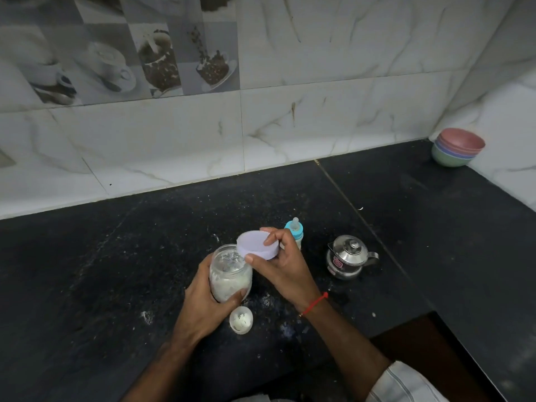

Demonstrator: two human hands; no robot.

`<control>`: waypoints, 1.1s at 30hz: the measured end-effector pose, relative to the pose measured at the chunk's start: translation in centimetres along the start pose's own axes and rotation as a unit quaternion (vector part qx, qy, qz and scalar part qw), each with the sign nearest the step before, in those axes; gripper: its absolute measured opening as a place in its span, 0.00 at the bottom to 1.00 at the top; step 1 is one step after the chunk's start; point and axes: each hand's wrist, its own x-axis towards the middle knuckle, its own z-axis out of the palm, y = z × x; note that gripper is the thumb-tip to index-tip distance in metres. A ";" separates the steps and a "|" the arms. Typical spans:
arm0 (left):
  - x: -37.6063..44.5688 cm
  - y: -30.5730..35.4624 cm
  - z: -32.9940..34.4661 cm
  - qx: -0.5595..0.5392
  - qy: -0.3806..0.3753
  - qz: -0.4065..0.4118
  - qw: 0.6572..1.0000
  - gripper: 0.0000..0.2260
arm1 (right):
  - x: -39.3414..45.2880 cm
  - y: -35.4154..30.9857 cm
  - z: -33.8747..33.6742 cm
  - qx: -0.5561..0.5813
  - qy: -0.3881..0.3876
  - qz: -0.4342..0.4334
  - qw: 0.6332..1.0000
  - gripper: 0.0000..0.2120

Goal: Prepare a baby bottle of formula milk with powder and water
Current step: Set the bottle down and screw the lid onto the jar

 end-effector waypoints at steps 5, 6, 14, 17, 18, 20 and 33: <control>1.1 2.4 -0.3 0.037 -0.009 0.081 0.996 0.44 | -0.1 -1.3 -0.2 -0.190 -0.071 -0.010 0.979 0.24; 1.2 2.6 -0.4 0.042 -0.011 0.091 0.995 0.45 | -0.1 -1.8 -0.4 -0.200 -0.090 -0.012 0.976 0.26; 1.8 5.0 -1.6 0.086 -0.069 0.143 0.984 0.44 | 1.9 -6.6 -4.1 -0.380 -0.277 -0.044 0.882 0.41; 2.0 6.0 -1.5 0.123 -0.094 0.150 0.976 0.44 | 2.4 -7.3 -5.2 -0.416 -0.273 -0.070 0.865 0.39; 2.0 6.3 -1.4 0.134 -0.102 0.151 0.974 0.44 | 2.4 -7.5 -5.4 -0.428 -0.272 -0.081 0.858 0.39; 2.1 6.9 -1.5 0.152 -0.112 0.156 0.970 0.44 | 2.4 -7.6 -5.8 -0.439 -0.276 -0.101 0.849 0.39; 1.9 10.2 -0.3 0.155 -0.103 0.171 0.967 0.43 | 1.8 -8.9 -5.7 -0.569 -0.059 0.058 0.818 0.51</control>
